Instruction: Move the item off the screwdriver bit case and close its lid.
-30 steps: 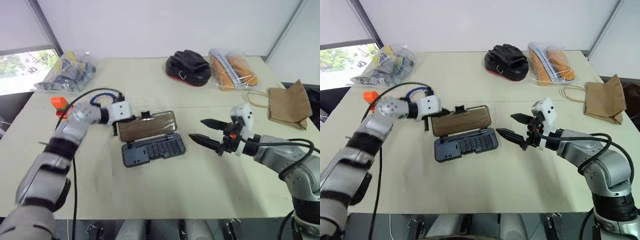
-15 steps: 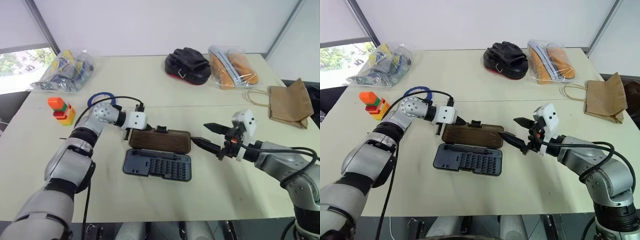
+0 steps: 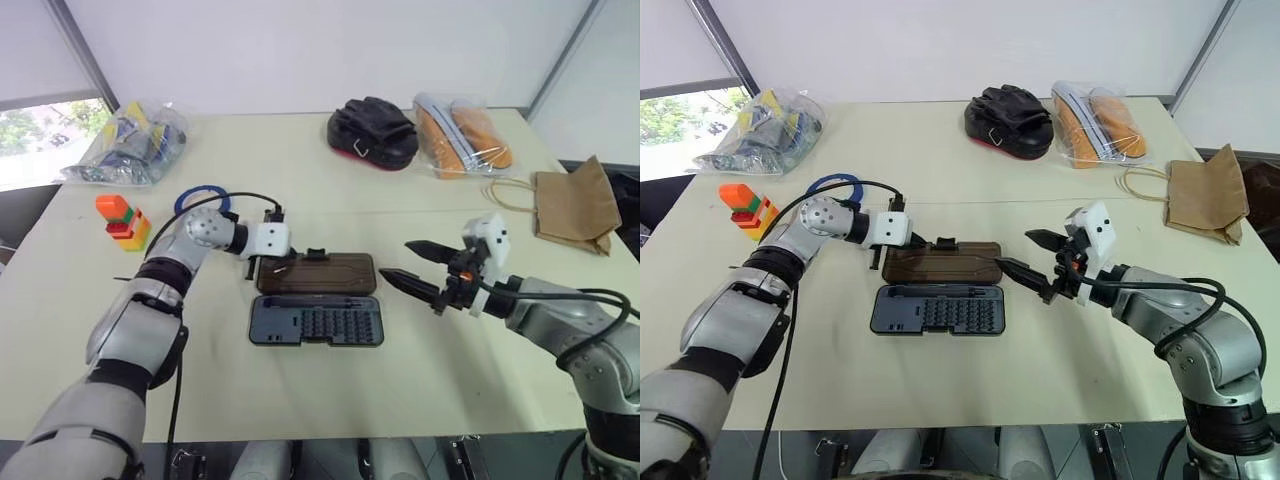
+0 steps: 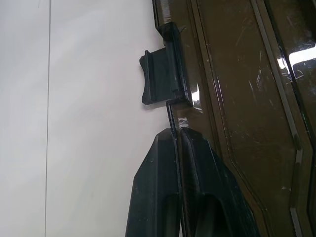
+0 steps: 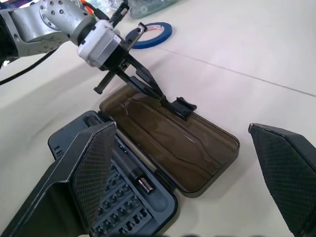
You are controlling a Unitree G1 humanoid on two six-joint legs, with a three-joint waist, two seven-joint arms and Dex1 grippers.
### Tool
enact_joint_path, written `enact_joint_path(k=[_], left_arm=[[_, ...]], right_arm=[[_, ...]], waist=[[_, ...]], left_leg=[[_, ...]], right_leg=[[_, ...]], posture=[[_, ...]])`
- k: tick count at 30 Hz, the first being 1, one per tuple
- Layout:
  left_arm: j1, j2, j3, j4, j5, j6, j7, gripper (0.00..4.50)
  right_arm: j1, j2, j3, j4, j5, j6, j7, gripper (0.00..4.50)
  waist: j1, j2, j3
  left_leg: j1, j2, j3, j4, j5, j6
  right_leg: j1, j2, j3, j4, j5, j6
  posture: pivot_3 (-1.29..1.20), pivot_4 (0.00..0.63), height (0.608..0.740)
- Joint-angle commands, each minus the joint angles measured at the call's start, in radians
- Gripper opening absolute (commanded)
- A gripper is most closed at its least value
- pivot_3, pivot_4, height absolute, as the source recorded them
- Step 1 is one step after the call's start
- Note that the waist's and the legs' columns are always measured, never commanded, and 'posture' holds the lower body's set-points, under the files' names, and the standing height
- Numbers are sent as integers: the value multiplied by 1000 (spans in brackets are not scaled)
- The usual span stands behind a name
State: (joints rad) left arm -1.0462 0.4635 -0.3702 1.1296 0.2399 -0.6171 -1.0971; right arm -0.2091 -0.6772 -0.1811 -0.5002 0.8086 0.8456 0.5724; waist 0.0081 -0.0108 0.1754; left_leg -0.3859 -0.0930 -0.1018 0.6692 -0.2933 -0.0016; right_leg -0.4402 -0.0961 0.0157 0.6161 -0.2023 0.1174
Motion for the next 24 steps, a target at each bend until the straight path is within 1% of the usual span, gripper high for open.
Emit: enact_joint_path(k=[1,2,4,6,8,9,12,14,15,16,17,18,19,21,23,24], left_arm=[[-3,23,37,-11,-4,31,38,694],[-3,21,39,-12,-7,37,35,976],[-3,19,41,-15,-6,43,34,1991],[-6,14,55,-19,-10,48,54,3099],[-11,10,84,-29,-43,51,39,4115],[-15,2,119,-40,-93,73,5,4466],[-31,-12,245,-95,-269,217,-118,4466],[-32,-8,300,-146,-343,309,-169,4466],[-32,1,329,-188,-388,405,-195,4466],[-20,25,354,-266,-446,533,-237,4466],[1,59,380,-371,-515,699,-271,4466],[31,91,398,-475,-571,835,-294,4466],[72,120,407,-577,-611,929,-301,4466],[180,170,428,-785,-673,1075,-266,4466],[292,202,459,-964,-723,1175,-206,4466],[353,209,481,-1050,-744,1213,-163,4228]], right_arm=[[-17,9,-4,-7,2,-22,10,4500],[-16,8,-4,-6,2,-22,12,4500],[-16,7,-5,-5,3,-23,14,4500],[-16,6,-5,-4,2,-23,16,4500],[-16,7,0,1,-1,-24,18,4500],[-16,8,2,4,-3,-25,20,4500],[-19,10,9,13,-9,-27,26,4500],[-21,11,14,18,-11,-28,30,4500],[-22,11,17,21,-12,-28,35,4500],[-23,10,22,25,-10,-28,43,4500],[-30,12,25,31,-6,-26,51,4500],[-36,15,26,36,-1,-26,56,4500],[-42,19,25,42,2,-28,60,4500],[-60,29,22,60,3,-35,63,4500],[-84,36,27,83,-18,-54,65,4500],[-99,40,32,99,-31,-65,66,4500]], waist=[[0,0,0],[0,0,0],[-1,0,0],[0,0,0],[1,0,0],[1,0,0],[1,0,0],[-2,0,0],[-3,0,0],[-6,0,0],[-11,0,0],[-25,0,0],[-33,0,0],[-48,1,0],[-50,2,-1],[-50,2,-1]], left_leg=[[0,0,0,0,0,0],[0,0,0,0,0,0],[0,0,0,0,0,0],[0,0,0,0,0,0],[0,0,0,0,0,0],[0,0,0,0,0,0],[-1,0,0,0,0,0],[-2,0,0,1,0,0],[-2,0,0,1,0,0],[-2,0,0,1,0,0],[-2,0,0,1,0,0],[-2,0,-1,1,0,0],[-2,1,-1,1,0,0],[-1,2,0,0,0,0],[0,2,0,-1,0,0],[0,2,0,-1,0,-1]], right_leg=[[0,0,0,0,0,0],[0,0,0,0,0,0],[0,0,0,0,0,0],[0,0,0,0,0,0],[0,0,0,0,0,0],[0,0,0,0,0,0],[0,0,0,0,0,0],[-1,0,0,0,0,0],[-1,0,0,0,0,0],[-1,0,0,0,0,0],[-1,0,0,0,0,0],[-1,0,0,0,0,0],[-1,1,0,0,0,0],[-2,2,2,0,0,0],[-2,2,3,0,0,0],[-2,2,3,0,0,0]], posture=[[0,150,740],[0,150,740],[0,150,740],[0,150,740],[0,150,740],[0,150,740],[0,150,740],[0,150,740],[0,150,740],[0,150,740],[0,150,740],[0,150,740],[0,150,740],[0,150,740],[0,150,740],[0,150,740]])
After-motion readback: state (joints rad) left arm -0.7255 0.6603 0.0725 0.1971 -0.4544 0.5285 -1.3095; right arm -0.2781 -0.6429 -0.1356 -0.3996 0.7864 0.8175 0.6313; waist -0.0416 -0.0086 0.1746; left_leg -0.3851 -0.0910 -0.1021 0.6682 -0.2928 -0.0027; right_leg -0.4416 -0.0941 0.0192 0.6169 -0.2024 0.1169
